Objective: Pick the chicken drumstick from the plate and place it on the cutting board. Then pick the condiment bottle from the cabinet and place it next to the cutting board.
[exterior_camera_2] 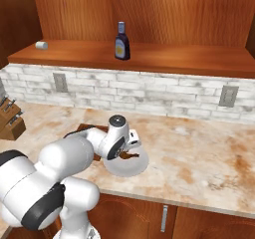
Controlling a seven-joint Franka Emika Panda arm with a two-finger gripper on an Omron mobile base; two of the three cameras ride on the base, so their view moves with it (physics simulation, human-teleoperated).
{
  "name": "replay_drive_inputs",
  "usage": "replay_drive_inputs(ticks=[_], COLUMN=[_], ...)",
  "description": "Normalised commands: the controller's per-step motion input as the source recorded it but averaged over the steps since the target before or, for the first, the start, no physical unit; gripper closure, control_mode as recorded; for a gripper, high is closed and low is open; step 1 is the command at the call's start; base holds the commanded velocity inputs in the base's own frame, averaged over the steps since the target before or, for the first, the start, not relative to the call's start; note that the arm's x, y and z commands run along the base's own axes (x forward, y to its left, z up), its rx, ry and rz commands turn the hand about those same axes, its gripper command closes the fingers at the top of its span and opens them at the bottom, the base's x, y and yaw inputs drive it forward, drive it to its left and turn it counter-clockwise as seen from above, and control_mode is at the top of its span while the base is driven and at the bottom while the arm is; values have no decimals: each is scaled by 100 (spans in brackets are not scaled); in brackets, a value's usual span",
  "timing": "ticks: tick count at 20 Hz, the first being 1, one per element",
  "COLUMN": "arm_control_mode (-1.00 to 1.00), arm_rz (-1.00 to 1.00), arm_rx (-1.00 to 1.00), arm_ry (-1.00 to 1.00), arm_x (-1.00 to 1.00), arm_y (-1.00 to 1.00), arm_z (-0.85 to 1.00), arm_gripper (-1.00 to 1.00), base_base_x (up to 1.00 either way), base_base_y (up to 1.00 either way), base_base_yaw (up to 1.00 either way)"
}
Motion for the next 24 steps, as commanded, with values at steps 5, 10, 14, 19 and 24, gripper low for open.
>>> replay_drive_inputs(ticks=[5, 10, 14, 19, 24], arm_control_mode=[-100, -100, -100, -100, -100], arm_rz=[2, 2, 2, 2, 1], arm_rx=[0, 0, 2, 1, 0], arm_ry=[0, 0, 0, 0, -1], arm_x=[0, 0, 0, 0, 0], arm_y=[9, 11, 11, 14, 19], arm_z=[0, 3, 17, 19, 9], arm_gripper=[100, 100, 100, 100, 100], base_base_x=[0, 0, 0, 0, 0], base_base_y=[0, 0, 0, 0, 0], base_base_yaw=[0, 0, 0, 0, 0])
